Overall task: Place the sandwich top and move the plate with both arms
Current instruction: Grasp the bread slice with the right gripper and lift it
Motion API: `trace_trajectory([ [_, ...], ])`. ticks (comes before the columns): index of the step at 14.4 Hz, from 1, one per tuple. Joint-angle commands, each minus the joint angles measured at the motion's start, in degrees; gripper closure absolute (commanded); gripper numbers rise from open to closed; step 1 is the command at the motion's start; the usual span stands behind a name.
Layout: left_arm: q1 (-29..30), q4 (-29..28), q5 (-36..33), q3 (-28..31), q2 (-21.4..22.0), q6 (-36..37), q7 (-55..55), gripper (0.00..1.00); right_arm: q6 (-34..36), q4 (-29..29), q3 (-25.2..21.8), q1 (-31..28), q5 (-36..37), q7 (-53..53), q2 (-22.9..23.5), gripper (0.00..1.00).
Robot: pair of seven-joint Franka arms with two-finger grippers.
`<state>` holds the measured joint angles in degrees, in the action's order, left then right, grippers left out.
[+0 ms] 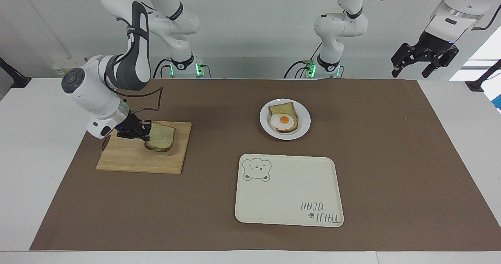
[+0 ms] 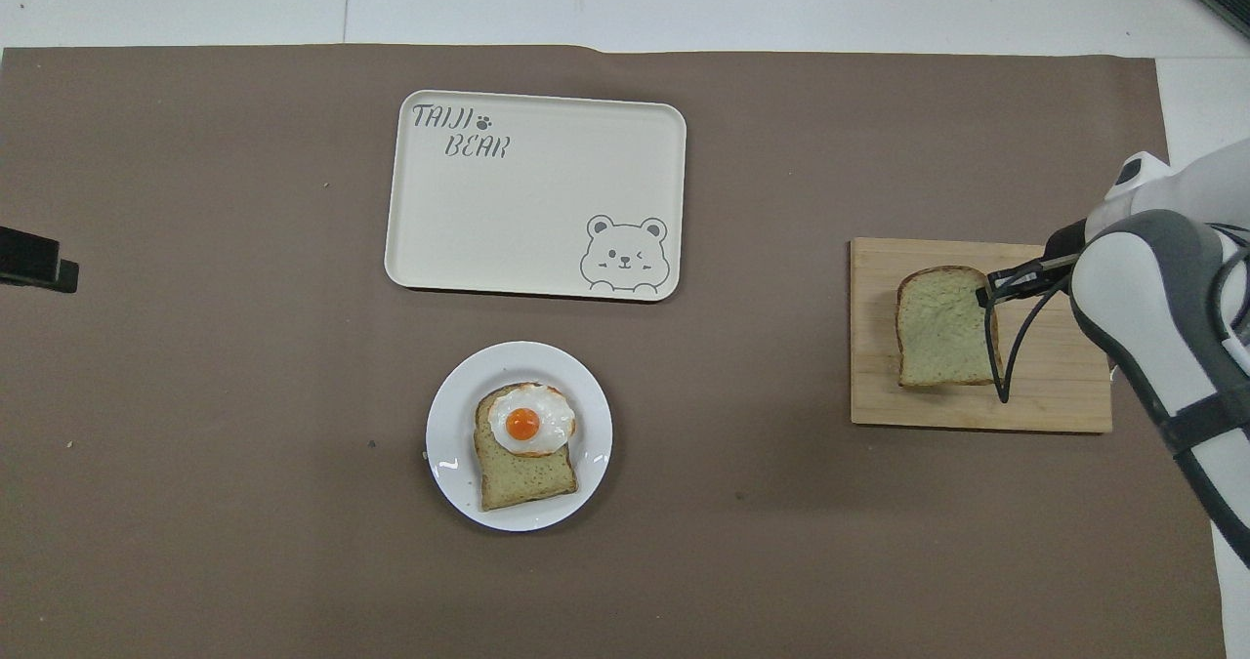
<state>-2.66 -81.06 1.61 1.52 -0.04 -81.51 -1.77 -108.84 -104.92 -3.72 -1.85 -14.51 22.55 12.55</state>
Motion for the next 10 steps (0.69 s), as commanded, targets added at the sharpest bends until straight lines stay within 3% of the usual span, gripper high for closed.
trace_trajectory([
  [1, 0.6, 0.5, -0.2, -0.5, 0.2, 0.4, 0.0, 0.00, 5.6, 3.7, 3.2, -0.6, -4.7, -3.3, 0.6, 1.00],
  [10, 0.6, 0.5, -0.2, -0.5, 0.2, 0.4, 0.0, 0.00, 2.0, 3.6, 22.2, -0.5, -11.5, -27.5, 0.6, 1.00],
])
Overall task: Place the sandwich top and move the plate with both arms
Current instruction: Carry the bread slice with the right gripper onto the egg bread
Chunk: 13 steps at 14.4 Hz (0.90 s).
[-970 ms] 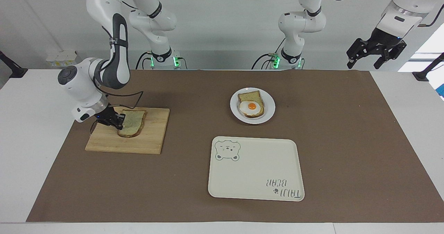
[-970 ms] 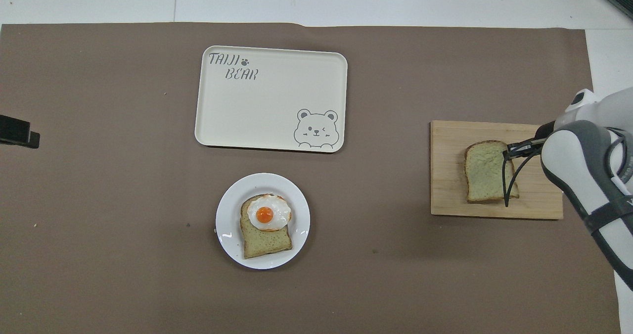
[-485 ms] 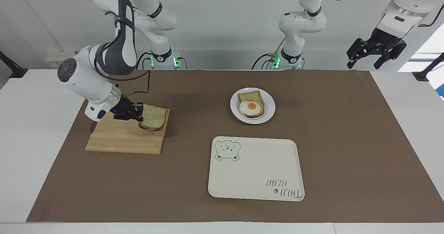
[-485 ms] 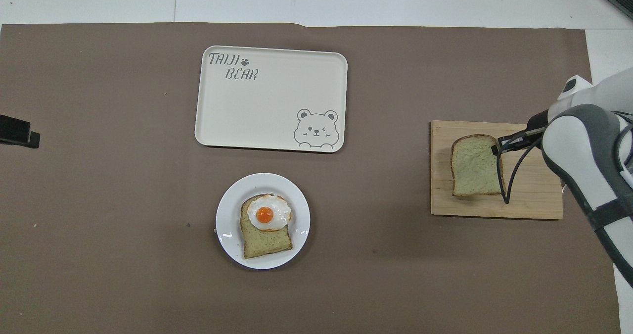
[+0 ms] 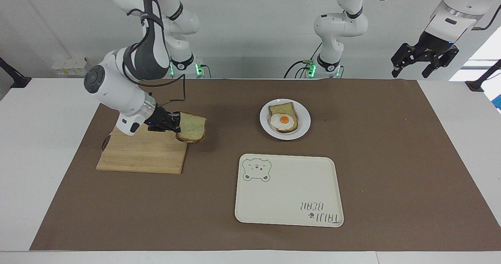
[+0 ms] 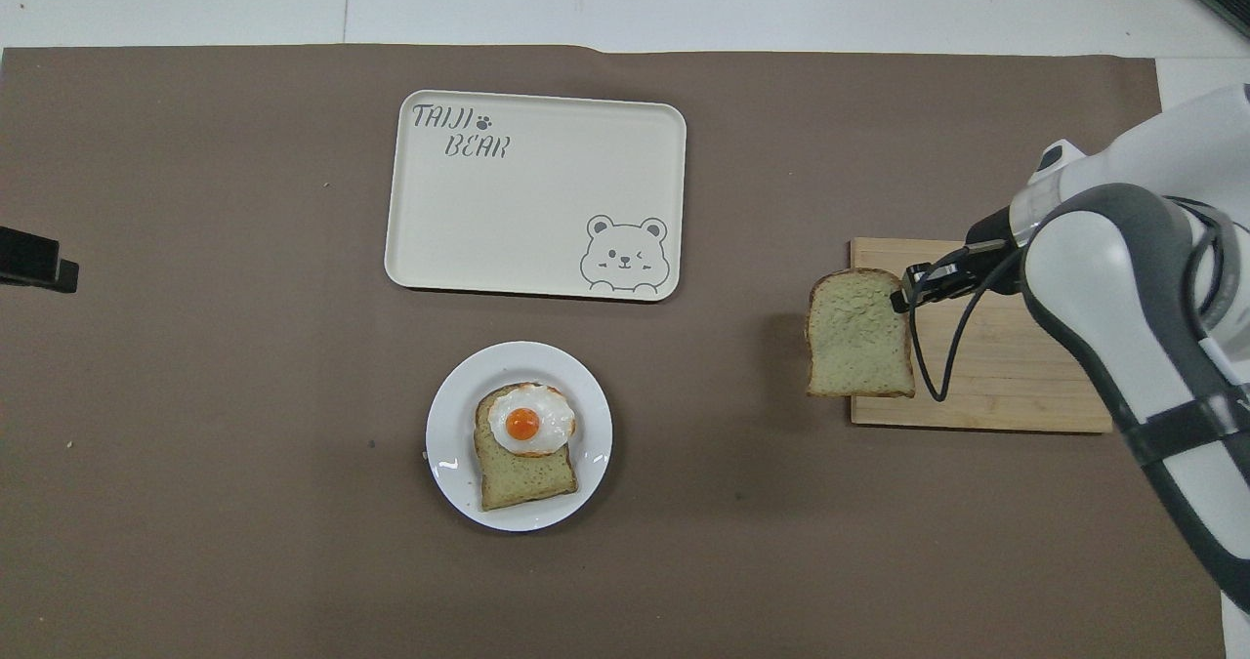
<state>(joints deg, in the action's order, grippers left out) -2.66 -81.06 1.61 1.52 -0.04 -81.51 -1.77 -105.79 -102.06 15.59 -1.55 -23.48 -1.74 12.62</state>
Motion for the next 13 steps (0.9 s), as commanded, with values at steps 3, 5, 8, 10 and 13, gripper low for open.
trace_trajectory([
  [3, 0.6, 0.5, -0.2, -0.5, 0.1, 0.4, 0.0, 0.00, -1.4, 0.7, 7.3, -0.7, -6.2, -4.8, 0.7, 1.00],
  [5, 0.6, 0.5, -0.2, -0.5, 0.1, 0.4, 0.0, 0.00, -3.1, 0.7, 8.0, 2.1, -7.7, -4.8, 1.2, 1.00],
  [8, 0.6, 0.5, -0.2, -0.5, 0.2, 0.4, 0.0, 0.00, -6.9, 0.1, 8.0, 7.1, -11.9, -5.2, 2.6, 1.00],
  [10, 0.6, 0.5, -0.2, -0.5, 0.1, 0.4, 0.0, 0.00, -9.9, 0.1, 8.0, 8.8, -12.5, -7.3, 3.5, 1.00],
  [13, 0.6, 0.5, -0.2, -0.5, 0.1, 0.4, 0.0, 0.00, -15.1, -0.1, 7.9, 13.2, -12.5, -6.7, 6.2, 1.00],
])
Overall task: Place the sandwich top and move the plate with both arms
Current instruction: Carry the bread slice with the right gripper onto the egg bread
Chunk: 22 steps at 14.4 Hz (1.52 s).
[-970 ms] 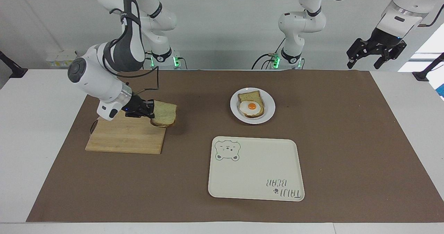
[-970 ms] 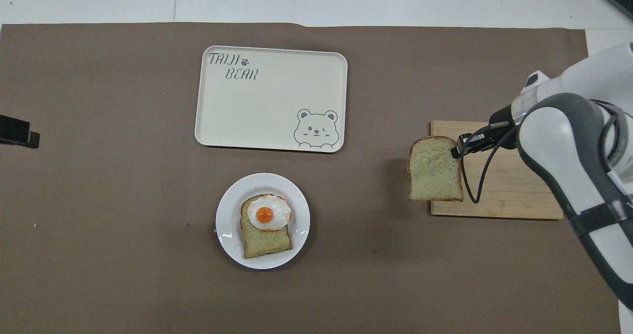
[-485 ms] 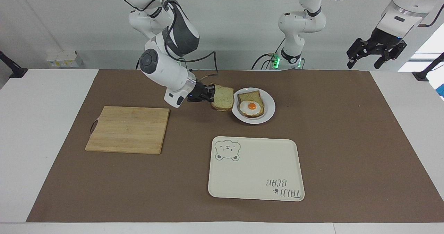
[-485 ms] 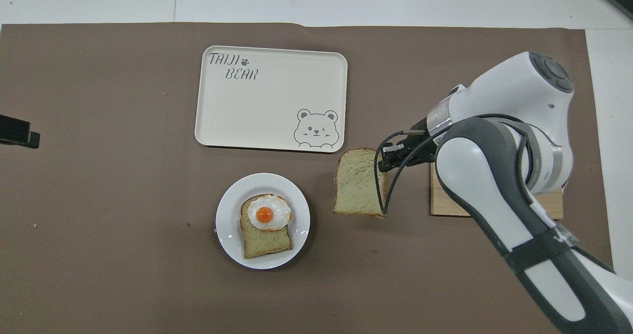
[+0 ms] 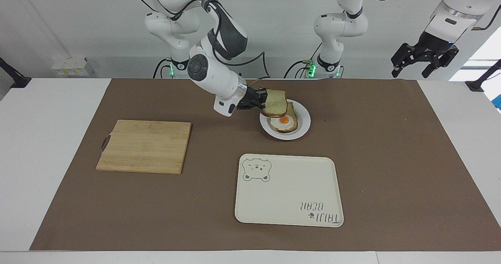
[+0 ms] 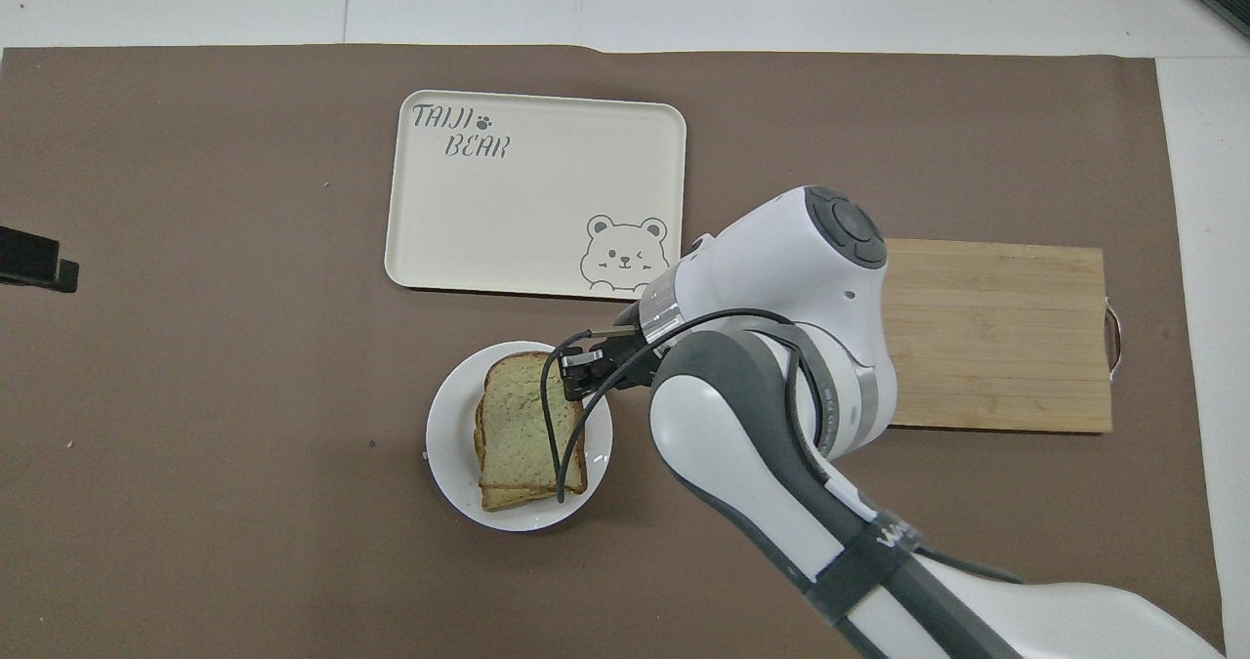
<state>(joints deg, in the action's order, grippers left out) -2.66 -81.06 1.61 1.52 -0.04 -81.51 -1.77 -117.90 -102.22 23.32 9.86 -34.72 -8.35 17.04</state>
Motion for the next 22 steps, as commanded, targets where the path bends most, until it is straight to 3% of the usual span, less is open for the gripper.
trace_trajectory([
  [1, 0.6, 0.5, -0.2, -0.5, 0.2, 0.4, 0.0, 0.00, -3.4, -0.1, 0.1, 2.3, -0.6, 1.0, 2.3, 1.00],
  [3, 0.6, 0.5, -0.2, -0.5, 0.2, 0.4, 0.0, 0.00, -3.8, -1.0, 0.1, 3.1, 0.0, 5.1, 3.2, 1.00],
  [6, 0.6, 0.5, -0.2, -0.5, 0.2, 0.4, 0.0, 0.00, -11.5, -4.4, 0.0, 6.2, 0.6, 6.5, 3.6, 1.00],
  [9, 0.6, 0.5, -0.2, -0.5, 0.1, 0.4, 0.0, 0.00, -11.5, -5.0, 0.0, 5.3, 4.9, 10.3, 4.0, 1.00],
  [17, 0.6, 0.5, -0.2, -0.5, 0.2, 0.5, 0.1, 0.00, -15.7, -5.2, -0.3, 4.6, 4.9, 9.1, 4.9, 1.00],
  [19, 0.6, 0.5, -0.2, -0.5, 0.2, 0.4, 0.0, 0.00, -16.3, -5.2, -0.3, 5.3, 5.2, 4.9, 4.9, 1.00],
  [20, 0.6, 0.5, -0.2, -0.5, 0.2, 0.4, 0.0, 0.00, -16.2, -5.2, -0.4, 5.3, 5.5, 4.5, 4.8, 0.93],
  [21, 0.6, 0.5, -0.2, -0.5, 0.2, 0.4, 0.0, 0.00, -16.0, -5.2, -0.4, 5.3, 6.9, 4.7, 4.8, 0.16],
  [22, 0.6, 0.5, -0.2, -0.5, 0.2, 0.4, 0.0, 0.00, -15.8, -5.1, -0.4, 4.7, 9.5, 4.8, 4.9, 0.00],
])
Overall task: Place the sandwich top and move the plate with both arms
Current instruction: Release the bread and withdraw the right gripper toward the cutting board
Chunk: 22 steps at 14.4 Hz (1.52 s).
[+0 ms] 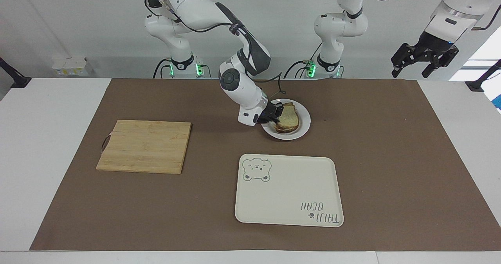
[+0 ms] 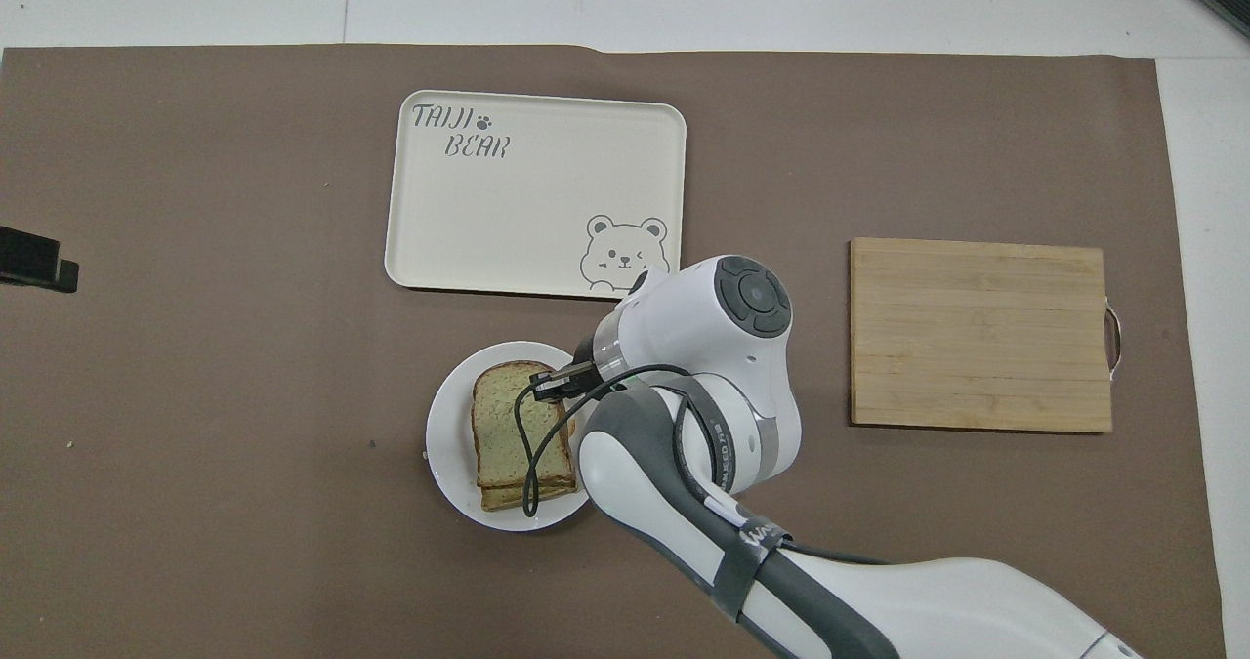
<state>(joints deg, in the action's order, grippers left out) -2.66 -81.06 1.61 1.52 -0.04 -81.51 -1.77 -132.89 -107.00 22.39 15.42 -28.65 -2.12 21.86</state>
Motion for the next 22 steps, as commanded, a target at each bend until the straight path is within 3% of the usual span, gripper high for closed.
trace_trajectory([
  [1, 0.6, 0.5, -0.2, -0.5, 0.2, 0.4, 0.0, 0.00, -0.6, -0.2, 0.6, -1.2, 5.1, -1.4, 0.2, 0.00],
  [4, 0.6, 0.5, -0.2, -0.5, 0.2, 0.4, 0.0, 0.00, -0.6, 0.4, 0.1, -1.6, 6.9, -1.7, -0.3, 0.00],
  [7, 0.6, 0.5, -0.2, -0.5, 0.2, 0.4, 0.0, 0.00, -0.5, 0.9, -0.8, -2.8, 16.1, -2.3, -2.8, 0.00],
  [13, 0.6, 0.5, -0.2, -0.5, 0.1, 0.4, 0.0, 0.00, 0.5, 1.2, -1.0, -11.5, 19.4, -2.4, -8.8, 0.00],
  [16, 0.7, 0.0, -0.2, -0.5, 0.7, 3.4, 0.2, 0.00, 4.4, 2.2, -1.3, -13.8, 29.2, -5.0, -11.3, 0.00],
  [20, 0.6, 0.0, -0.2, -0.5, 0.8, 3.8, 0.4, 0.00, 14.0, 5.0, -1.3, -14.6, 31.8, -7.4, -14.9, 0.00],
  [22, 0.4, -2.7, 0.3, -0.8, 2.1, 2.2, 0.6, 0.00, 17.5, 5.4, -1.6, -14.9, 31.2, -7.5, -17.6, 0.00],
])
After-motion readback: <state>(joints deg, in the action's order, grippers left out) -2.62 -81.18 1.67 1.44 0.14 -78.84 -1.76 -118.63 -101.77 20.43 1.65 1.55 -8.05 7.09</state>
